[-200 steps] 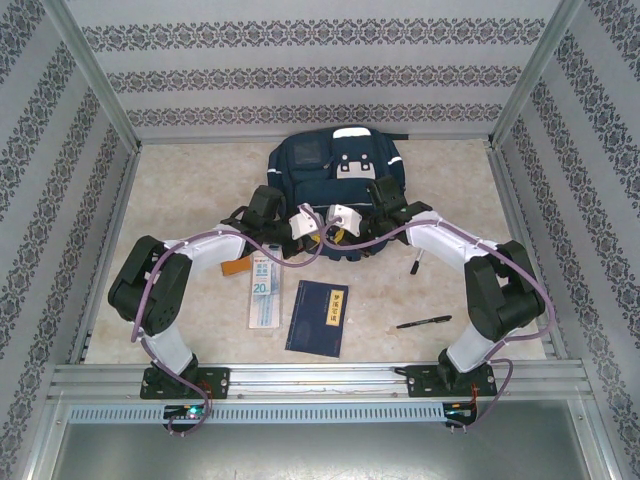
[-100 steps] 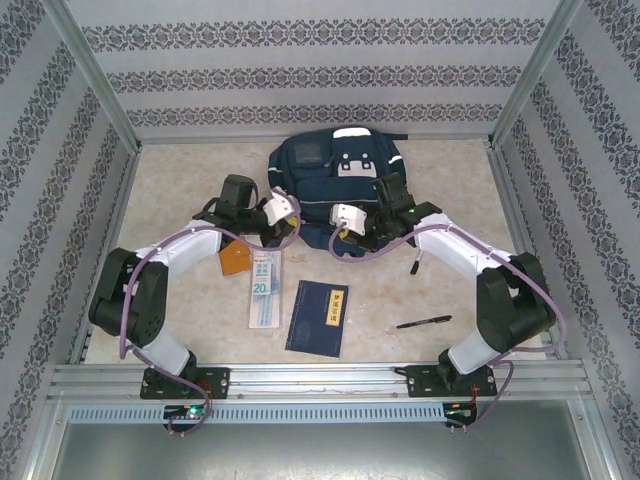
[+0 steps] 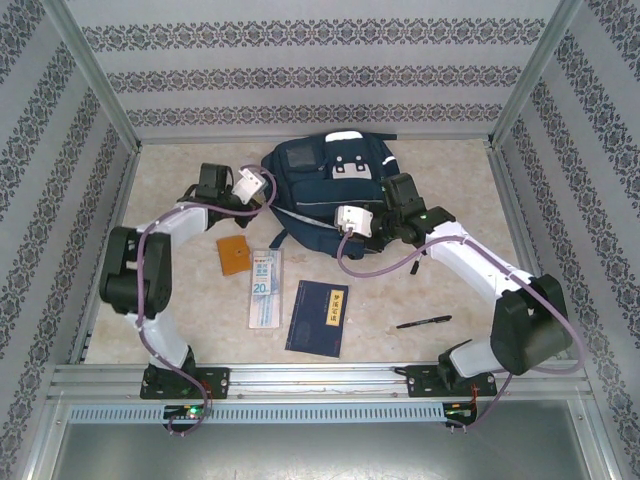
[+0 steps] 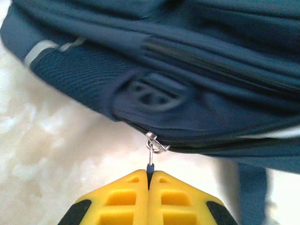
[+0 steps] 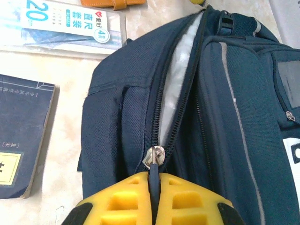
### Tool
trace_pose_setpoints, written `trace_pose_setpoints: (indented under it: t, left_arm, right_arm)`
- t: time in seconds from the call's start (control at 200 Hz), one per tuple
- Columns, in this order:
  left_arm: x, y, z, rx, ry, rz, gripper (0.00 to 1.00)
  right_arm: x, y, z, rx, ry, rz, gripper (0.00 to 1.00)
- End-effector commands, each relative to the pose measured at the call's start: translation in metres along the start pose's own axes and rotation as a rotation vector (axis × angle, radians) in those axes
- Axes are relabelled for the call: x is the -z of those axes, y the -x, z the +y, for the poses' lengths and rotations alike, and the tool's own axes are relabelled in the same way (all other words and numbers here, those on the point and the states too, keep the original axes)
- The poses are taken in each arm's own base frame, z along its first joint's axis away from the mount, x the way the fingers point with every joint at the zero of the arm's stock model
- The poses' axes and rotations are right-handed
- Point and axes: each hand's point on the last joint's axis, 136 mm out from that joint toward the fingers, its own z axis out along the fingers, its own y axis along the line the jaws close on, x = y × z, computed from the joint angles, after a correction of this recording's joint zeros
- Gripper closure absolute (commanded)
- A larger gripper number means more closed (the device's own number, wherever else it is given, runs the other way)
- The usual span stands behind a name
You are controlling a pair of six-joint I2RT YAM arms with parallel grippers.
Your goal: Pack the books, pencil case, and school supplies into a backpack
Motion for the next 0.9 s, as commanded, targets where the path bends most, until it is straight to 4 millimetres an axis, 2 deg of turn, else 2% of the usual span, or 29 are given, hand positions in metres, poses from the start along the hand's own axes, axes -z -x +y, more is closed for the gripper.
trace_pose_setpoints:
  t: [0.0,0.095,0.185,0.255,0.32,0.385,0.425,0.48,0.535,0.59,0.625,0.73,0.894]
  left_arm:
    - [-0.007,-0.007,0.058,0.111,0.2,0.073,1.0]
    - [-0.022,-0.009,0.074,0.186,0.218,0.11,1.0]
    - [-0.033,-0.008,0.076,0.237,0.199,0.125,1.0]
    - [-0.035,-0.005,0.077,0.273,0.199,0.113,0.82]
    - [-0.032,0.001,0.075,0.278,0.185,0.094,0.74]
    - [-0.022,0.017,0.066,0.263,0.134,0.044,0.63]
    - [-0.012,0.032,0.049,0.223,0.05,-0.01,0.6]
    - [0.007,0.054,0.016,0.133,-0.101,-0.12,0.53]
    - [0.031,0.072,-0.022,-0.003,-0.248,-0.25,0.41]
    - [0.053,0.079,-0.058,-0.173,-0.364,-0.356,0.32]
    - [0.061,0.078,-0.078,-0.276,-0.41,-0.397,0.3]
    - [0.065,0.072,-0.121,-0.461,-0.511,-0.406,0.31]
    - [0.048,0.06,-0.169,-0.622,-0.629,-0.324,0.33]
  right_arm:
    - [0.007,-0.001,0.013,0.03,0.012,0.024,1.0]
    - [0.006,0.003,0.02,0.053,0.015,0.015,1.0]
    - [0.003,0.004,0.026,0.061,0.025,0.013,1.0]
    - [0.0,0.004,0.029,0.054,0.034,0.01,1.0]
    - [-0.001,0.006,0.029,0.042,0.036,0.005,1.0]
    - [-0.004,0.004,0.026,0.026,0.019,0.008,1.0]
    - [-0.005,0.002,0.026,0.02,0.018,0.013,1.0]
    - [-0.006,0.001,0.025,0.011,0.019,0.015,1.0]
    - [-0.007,0.001,0.024,0.002,0.022,0.012,1.0]
    - [-0.007,0.002,0.023,-0.005,0.025,0.005,1.0]
    - [-0.007,0.002,0.023,-0.009,0.029,0.002,1.0]
    - [-0.005,0.005,0.024,-0.016,0.036,-0.019,1.0]
    - [-0.002,0.007,0.028,-0.014,0.037,-0.04,1.0]
